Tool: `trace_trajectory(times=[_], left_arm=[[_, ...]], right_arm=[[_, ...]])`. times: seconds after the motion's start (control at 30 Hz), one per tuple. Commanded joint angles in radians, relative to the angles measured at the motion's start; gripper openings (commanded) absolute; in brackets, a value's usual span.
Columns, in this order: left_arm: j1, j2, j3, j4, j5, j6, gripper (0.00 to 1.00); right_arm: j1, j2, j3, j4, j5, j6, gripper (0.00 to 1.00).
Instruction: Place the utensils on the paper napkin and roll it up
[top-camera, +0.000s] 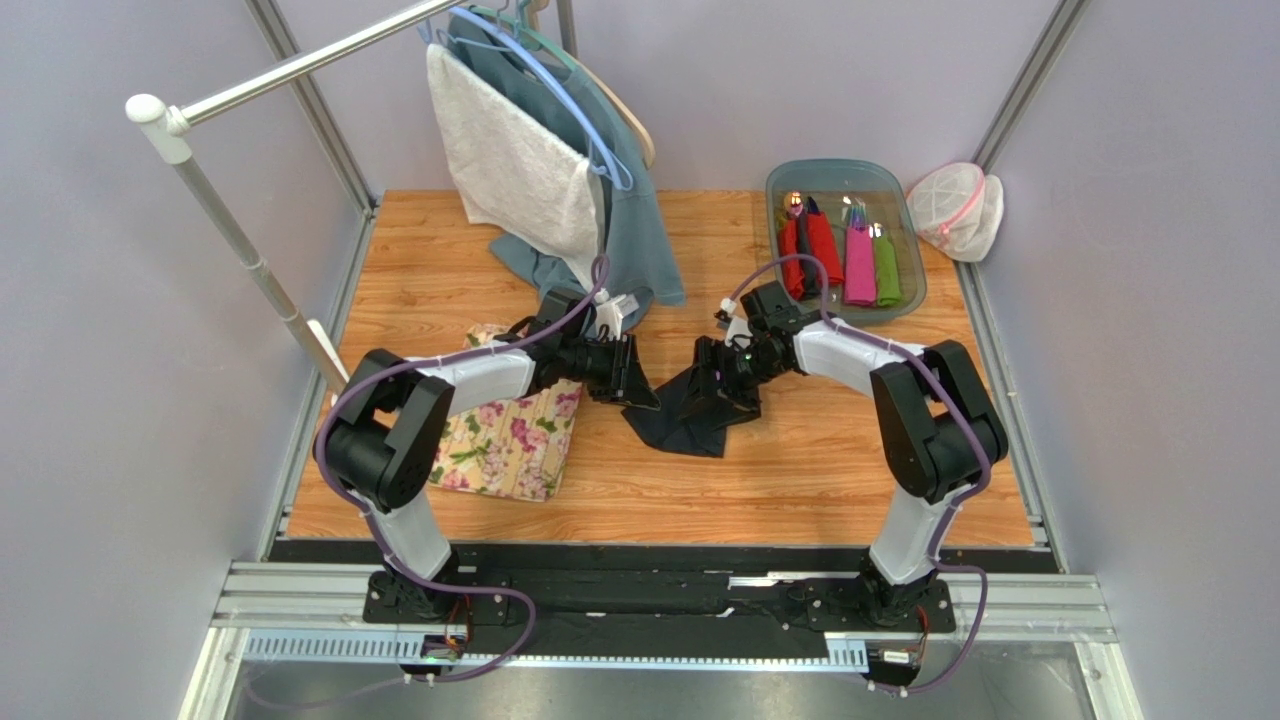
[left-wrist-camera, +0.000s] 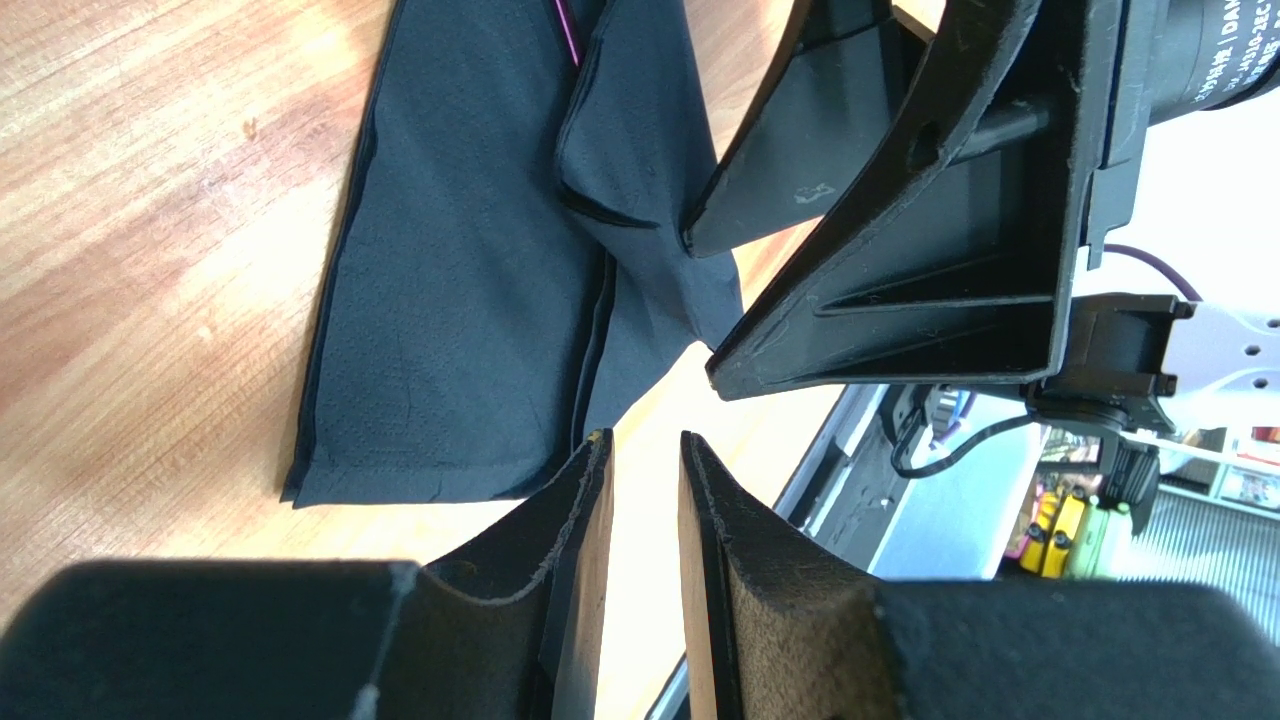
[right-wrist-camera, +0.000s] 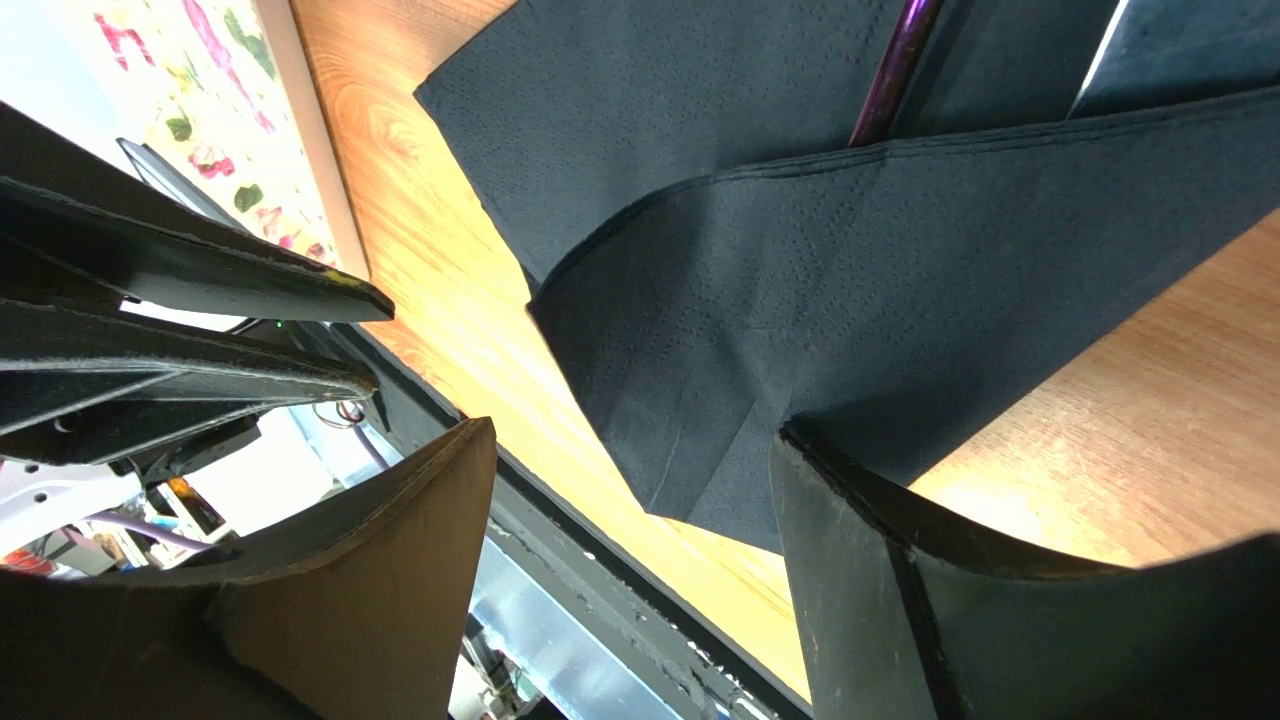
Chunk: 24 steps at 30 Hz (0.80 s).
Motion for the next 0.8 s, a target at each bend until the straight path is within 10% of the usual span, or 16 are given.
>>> trace_trajectory(times=[0.0,0.47,0.77], left_arm=[[0.003,-0.014,-0.005,0.044,0.022,-0.012,0.31],[0.008,-0.003,0.015,0.075,0.045,-0.073,0.16],[0.005,0.06,0.075,0.058,0.04,-0.09,0.17]], right_arm=[[0.002,-0.033,0.013,0.048,0.001,-0.001,0.71],[0.004,0.076,0.033,0.127,-0.049,0.047,0.35],[0.004,0.088,0.027,0.151,-0.075,0.05,0.41]])
